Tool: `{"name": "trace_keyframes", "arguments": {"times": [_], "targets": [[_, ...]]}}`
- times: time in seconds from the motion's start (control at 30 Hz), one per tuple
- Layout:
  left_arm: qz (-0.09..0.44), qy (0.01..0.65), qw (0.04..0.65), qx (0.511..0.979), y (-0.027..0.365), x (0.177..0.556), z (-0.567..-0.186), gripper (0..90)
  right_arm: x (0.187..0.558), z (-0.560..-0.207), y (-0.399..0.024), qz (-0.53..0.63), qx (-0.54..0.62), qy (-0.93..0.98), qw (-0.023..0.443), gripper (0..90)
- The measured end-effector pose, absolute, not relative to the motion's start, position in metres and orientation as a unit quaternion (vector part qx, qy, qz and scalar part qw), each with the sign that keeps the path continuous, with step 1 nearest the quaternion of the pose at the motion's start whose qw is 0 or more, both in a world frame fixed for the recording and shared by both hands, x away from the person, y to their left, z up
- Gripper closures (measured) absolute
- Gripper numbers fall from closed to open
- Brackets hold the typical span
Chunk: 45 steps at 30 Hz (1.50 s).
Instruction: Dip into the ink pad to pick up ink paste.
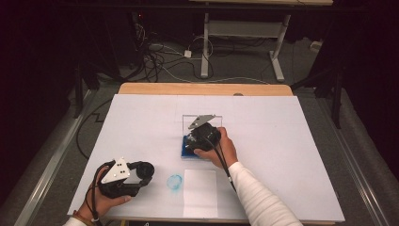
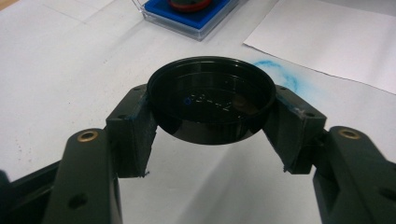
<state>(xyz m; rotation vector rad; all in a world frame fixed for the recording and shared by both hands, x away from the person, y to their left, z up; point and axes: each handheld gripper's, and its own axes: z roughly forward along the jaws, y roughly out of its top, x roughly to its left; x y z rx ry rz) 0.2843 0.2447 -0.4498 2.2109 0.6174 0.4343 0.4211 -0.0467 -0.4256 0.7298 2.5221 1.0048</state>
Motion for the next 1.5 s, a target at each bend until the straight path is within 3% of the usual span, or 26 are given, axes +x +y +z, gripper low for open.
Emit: {"name": "trace_keyframes", "arguments": {"times": [0.63,1.5], "targets": [[0.165,0.245,0.390,0.872,0.2421,0.2841,-0.4521,36.6,0.4148,-0.4278,-0.0440,0.349,0.264,0.881,0.178,57.2],[0.162,0.242,0.388,0.874,0.2403,0.2840,-0.4529,36.6,0.4196,-0.4263,-0.0419,0.339,0.290,0.880,0.161,57.4]]}}
